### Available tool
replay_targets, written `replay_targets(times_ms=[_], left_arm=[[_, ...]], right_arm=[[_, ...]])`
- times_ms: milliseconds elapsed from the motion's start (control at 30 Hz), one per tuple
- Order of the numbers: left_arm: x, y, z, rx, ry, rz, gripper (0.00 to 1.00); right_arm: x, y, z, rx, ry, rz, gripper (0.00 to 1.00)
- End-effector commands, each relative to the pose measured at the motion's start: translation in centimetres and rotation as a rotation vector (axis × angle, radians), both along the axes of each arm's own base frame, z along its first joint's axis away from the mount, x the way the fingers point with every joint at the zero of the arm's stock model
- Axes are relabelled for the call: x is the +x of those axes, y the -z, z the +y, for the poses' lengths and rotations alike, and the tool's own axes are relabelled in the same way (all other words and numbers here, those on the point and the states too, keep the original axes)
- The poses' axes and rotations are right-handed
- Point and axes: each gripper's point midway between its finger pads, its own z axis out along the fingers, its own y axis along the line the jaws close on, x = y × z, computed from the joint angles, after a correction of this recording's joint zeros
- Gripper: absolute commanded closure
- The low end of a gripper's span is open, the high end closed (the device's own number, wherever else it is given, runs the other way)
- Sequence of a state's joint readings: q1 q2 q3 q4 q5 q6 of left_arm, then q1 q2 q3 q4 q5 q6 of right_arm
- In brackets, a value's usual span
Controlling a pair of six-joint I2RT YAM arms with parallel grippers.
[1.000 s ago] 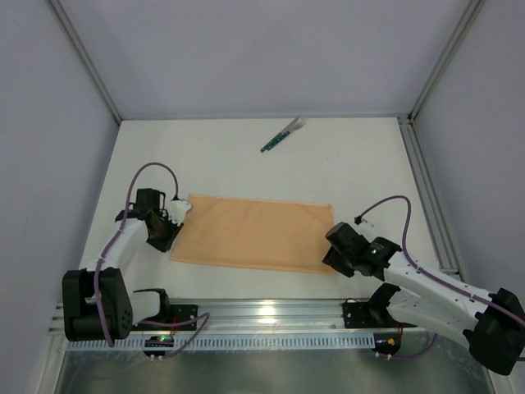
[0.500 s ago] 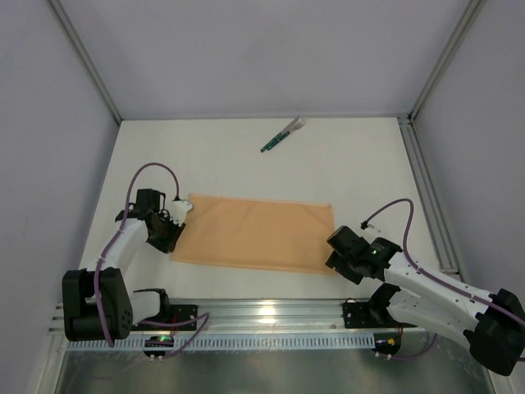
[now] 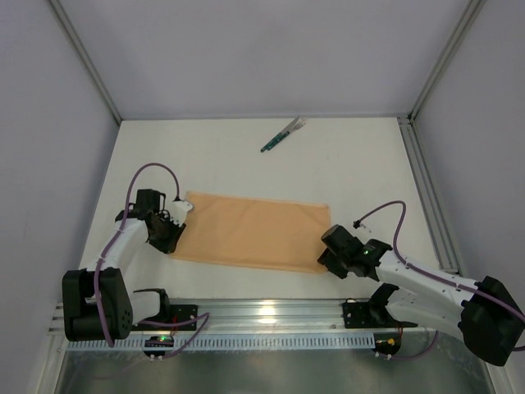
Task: Fold the napkin into a case and place the utensils inside
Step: Pick up the rectangle-folded napkin from the center of the board, then fold the square-folded napkin at the center of the board.
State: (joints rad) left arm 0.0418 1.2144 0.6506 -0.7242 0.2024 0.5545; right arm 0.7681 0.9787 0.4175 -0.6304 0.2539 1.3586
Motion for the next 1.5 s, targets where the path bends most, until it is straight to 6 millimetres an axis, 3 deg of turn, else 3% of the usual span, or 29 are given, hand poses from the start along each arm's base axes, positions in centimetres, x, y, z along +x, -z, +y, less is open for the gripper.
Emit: replay_targets(times_ms=[0, 200, 367, 567, 767, 800, 833, 867, 933, 967, 1100, 1133, 1167, 1300, 1367, 1400, 1433, 1467], left_arm=[[0.8, -1.0, -0.1, -0.011, -0.001, -0.035, 0.7], [0.7, -1.1, -0.1, -0.011, -0.001, -0.037, 0.71], [1.0, -0.8, 0.2, 0.003, -0.009, -0.037, 0.71], [2.7, -1.7, 0.3, -0.001, -0.048, -0.079, 0.71], [4.3, -2.0, 0.8, 0.001, -0.102, -0.081, 0.71], [4.2, -1.5, 1.1, -0.001, -0.12, -0.055, 0.7], [4.2, -1.4, 1.3, -0.003, -0.133, -0.042, 0.71], [4.1, -1.1, 1.4, -0.01, -0.143, -0.025, 0.71], [3.6, -0.4, 2.0, -0.013, -0.172, 0.012, 0.71], [3.5, -0.3, 2.2, -0.013, -0.183, 0.019, 0.71], [3.0, 0.1, 2.7, -0.016, -0.209, 0.047, 0.71], [2.8, 0.2, 2.8, -0.014, -0.211, 0.056, 0.71], [2.8, 0.3, 2.9, -0.015, -0.217, 0.06, 0.71], [2.8, 0.5, 3.5, -0.028, -0.253, 0.064, 0.71], [2.6, 0.6, 3.3, -0.048, -0.255, 0.072, 0.71], [2.4, 0.7, 3.2, -0.054, -0.257, 0.079, 0.71], [2.3, 0.8, 3.1, -0.059, -0.253, 0.084, 0.71], [2.3, 0.9, 3.1, -0.059, -0.253, 0.087, 0.71]], right_arm=[[-1.9, 2.4, -0.2, -0.001, -0.014, 0.085, 0.56], [-0.9, 1.6, -0.2, -0.003, -0.009, 0.026, 0.78], [0.3, 0.6, -0.1, -0.047, -0.052, -0.009, 0.86], [2.8, -1.7, 1.0, -0.123, -0.166, -0.069, 0.96], [5.9, -3.5, 4.2, -0.261, -0.406, -0.088, 0.96], [6.9, -5.0, 5.7, -0.271, -0.437, -0.115, 0.96], [6.9, -4.3, 6.7, -0.324, -0.494, -0.098, 0.96], [7.9, -5.9, 8.7, -0.327, -0.536, -0.138, 0.96], [8.1, -5.2, 10.6, -0.37, -0.606, -0.117, 0.96], [8.5, -6.4, 13.0, -0.354, -0.656, -0.157, 0.96], [9.5, -6.9, 19.0, -0.309, -0.766, -0.207, 0.96], [9.6, -6.0, 20.2, -0.309, -0.79, -0.196, 0.96], [10.4, -7.3, 22.4, -0.272, -0.802, -0.238, 0.96], [10.5, -8.2, 29.7, -0.179, -0.93, -0.34, 0.96], [10.9, -9.5, 32.8, -0.122, -0.953, -0.385, 0.96], [10.8, -8.3, 34.0, -0.112, -0.969, -0.375, 0.96], [10.2, -8.4, 35.3, -0.072, -0.996, -0.375, 0.96], [10.4, -9.5, 37.0, -0.028, -0.999, -0.414, 0.96]])
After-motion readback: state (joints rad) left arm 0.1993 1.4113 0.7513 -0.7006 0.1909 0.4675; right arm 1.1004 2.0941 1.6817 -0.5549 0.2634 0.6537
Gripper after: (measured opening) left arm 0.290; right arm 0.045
